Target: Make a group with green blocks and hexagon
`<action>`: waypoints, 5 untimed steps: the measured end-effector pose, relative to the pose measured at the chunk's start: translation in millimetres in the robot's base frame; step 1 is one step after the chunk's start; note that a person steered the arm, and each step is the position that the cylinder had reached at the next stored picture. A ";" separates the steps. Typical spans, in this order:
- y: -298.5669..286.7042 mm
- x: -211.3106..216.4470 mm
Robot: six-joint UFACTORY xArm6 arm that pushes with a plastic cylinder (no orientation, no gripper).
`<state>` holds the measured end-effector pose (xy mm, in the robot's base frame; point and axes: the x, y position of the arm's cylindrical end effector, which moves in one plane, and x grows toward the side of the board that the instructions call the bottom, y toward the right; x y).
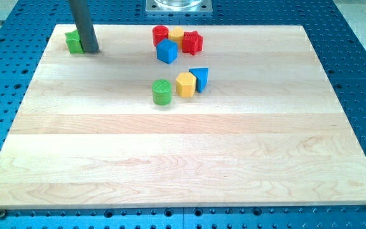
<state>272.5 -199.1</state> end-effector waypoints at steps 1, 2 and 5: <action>44.7 51.3; 87.2 147.1; 358.3 165.6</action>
<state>438.2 159.3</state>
